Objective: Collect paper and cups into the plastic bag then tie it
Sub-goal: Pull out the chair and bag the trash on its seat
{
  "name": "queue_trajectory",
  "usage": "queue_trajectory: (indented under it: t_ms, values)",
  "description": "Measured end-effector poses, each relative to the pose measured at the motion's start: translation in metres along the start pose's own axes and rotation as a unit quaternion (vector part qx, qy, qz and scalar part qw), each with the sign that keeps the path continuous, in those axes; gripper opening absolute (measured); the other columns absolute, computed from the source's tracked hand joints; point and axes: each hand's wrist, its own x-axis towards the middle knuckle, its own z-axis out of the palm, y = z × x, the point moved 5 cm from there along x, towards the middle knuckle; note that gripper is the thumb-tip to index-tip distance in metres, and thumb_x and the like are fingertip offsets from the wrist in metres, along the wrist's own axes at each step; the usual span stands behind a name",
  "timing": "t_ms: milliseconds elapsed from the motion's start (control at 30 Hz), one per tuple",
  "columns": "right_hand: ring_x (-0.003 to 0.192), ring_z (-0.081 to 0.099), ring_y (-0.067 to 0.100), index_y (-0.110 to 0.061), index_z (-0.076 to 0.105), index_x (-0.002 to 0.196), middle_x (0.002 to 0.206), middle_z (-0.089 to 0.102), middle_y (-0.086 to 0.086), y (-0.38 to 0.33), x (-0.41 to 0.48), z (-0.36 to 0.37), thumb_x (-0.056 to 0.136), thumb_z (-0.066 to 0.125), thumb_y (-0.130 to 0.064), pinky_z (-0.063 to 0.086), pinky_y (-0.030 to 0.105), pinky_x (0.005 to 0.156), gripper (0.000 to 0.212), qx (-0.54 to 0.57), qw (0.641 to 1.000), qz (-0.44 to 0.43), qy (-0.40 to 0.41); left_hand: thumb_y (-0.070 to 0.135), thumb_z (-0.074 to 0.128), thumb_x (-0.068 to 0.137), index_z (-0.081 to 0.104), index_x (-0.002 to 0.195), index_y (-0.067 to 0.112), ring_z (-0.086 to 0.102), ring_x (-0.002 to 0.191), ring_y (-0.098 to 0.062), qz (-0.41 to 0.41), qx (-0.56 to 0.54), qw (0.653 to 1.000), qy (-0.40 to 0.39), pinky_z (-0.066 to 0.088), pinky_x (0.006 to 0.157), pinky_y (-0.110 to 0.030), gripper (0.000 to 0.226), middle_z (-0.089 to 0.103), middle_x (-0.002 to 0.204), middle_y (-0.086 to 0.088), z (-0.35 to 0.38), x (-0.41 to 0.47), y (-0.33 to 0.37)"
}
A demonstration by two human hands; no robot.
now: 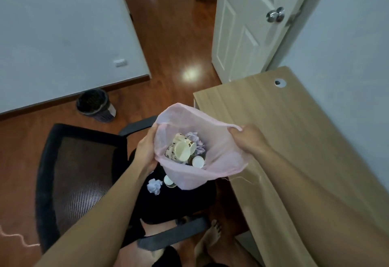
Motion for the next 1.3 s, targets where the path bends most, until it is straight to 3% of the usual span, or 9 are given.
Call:
queue_trajectory:
  t_ms: [267,567,667,800,900,1000,1100,1167,1300]
  values:
    - [0.114,0.069,0.042,-0.006,0.075,0.122,0.125,0.074,0.021,0.037,0.063,0.056,0.107,0.048,-0.056,0.046,0.036,0.082,0.060,-0.014,0.997,0.036,0.061,0.071,0.061,0.096,0.073,0.087,0.005,0.066,0.074,-0.017,-0.005,0.182,0.977,0.110,0.055,0.075,-0.037,0.068,0.076,0.083,-0.013,-0.022,0.051,-0.058]
    - [0.100,0.066,0.040,-0.006,0.073,0.112,0.116,0.068,0.018,0.083,0.127,0.128,0.110,0.047,-0.049,0.053,0.045,0.083,0.050,-0.125,0.983,-0.003,0.135,0.067,0.066,0.095,0.051,0.067,0.004,0.050,0.065,-0.019,-0.040,0.182,0.976,0.117,0.043,0.068,-0.037,0.071,0.055,0.068,-0.008,-0.044,0.104,-0.144]
    - [0.112,0.058,0.042,-0.004,0.065,0.116,0.125,0.058,0.021,0.089,0.134,0.141,0.108,0.053,-0.041,0.048,0.051,0.089,0.040,-0.204,0.951,-0.045,0.227,0.057,0.062,0.103,0.070,0.079,0.018,0.064,0.068,-0.013,-0.035,0.206,0.973,0.101,0.055,0.071,-0.032,0.046,0.071,0.078,0.004,-0.044,0.105,-0.155]
    - [0.146,0.045,0.037,-0.014,0.053,0.143,0.162,0.046,0.016,0.096,0.137,0.154,0.103,0.055,-0.040,0.029,0.060,0.122,0.048,-0.201,0.936,-0.066,0.281,0.064,0.060,0.101,0.067,0.089,-0.006,0.066,0.078,-0.023,-0.035,0.173,0.980,0.092,0.054,0.076,-0.040,0.072,0.068,0.077,-0.015,-0.053,0.108,-0.163]
    - [0.165,0.025,0.031,-0.016,0.039,0.163,0.177,0.029,0.012,0.104,0.138,0.160,0.105,0.051,-0.037,0.011,0.059,0.133,0.063,-0.210,0.932,-0.092,0.280,0.055,0.046,0.110,0.084,0.104,0.017,0.078,0.087,-0.019,-0.049,0.170,0.980,0.093,0.061,0.083,-0.036,0.054,0.080,0.093,-0.013,-0.063,0.112,-0.159]
    - [0.168,0.017,0.028,-0.019,0.028,0.171,0.181,0.020,0.009,0.104,0.138,0.161,0.108,0.047,-0.039,0.009,0.060,0.134,0.068,-0.222,0.926,-0.098,0.288,0.032,0.040,0.112,0.082,0.103,0.029,0.073,0.076,-0.010,-0.023,0.205,0.973,0.105,0.057,0.072,-0.025,0.043,0.075,0.084,-0.003,-0.080,0.119,-0.164]
    - [0.168,0.015,0.026,-0.021,0.024,0.173,0.182,0.018,0.008,0.103,0.137,0.162,0.109,0.045,-0.040,0.009,0.059,0.134,0.069,-0.227,0.922,-0.098,0.297,0.017,0.057,0.105,0.071,0.090,0.028,0.068,0.074,-0.003,0.001,0.334,0.942,0.037,0.052,0.070,-0.018,0.024,0.074,0.082,0.015,-0.099,0.132,-0.193]
    - [0.168,0.016,0.026,-0.022,0.024,0.173,0.182,0.018,0.007,0.102,0.137,0.162,0.109,0.045,-0.041,0.009,0.059,0.134,0.070,-0.226,0.919,-0.101,0.305,0.022,0.068,0.097,0.066,0.089,0.016,0.060,0.078,-0.006,-0.006,0.406,0.911,-0.068,0.051,0.075,-0.031,0.010,0.070,0.082,0.008,-0.106,0.138,-0.224]
    - [0.168,0.016,0.024,-0.024,0.024,0.173,0.182,0.018,0.005,0.103,0.137,0.162,0.108,0.046,-0.041,0.010,0.058,0.134,0.070,-0.222,0.918,-0.100,0.314,0.027,0.078,0.090,0.064,0.129,0.015,0.057,0.110,-0.013,-0.056,0.579,0.800,-0.144,0.046,0.091,-0.025,0.043,0.060,0.116,0.009,-0.111,0.144,-0.281]
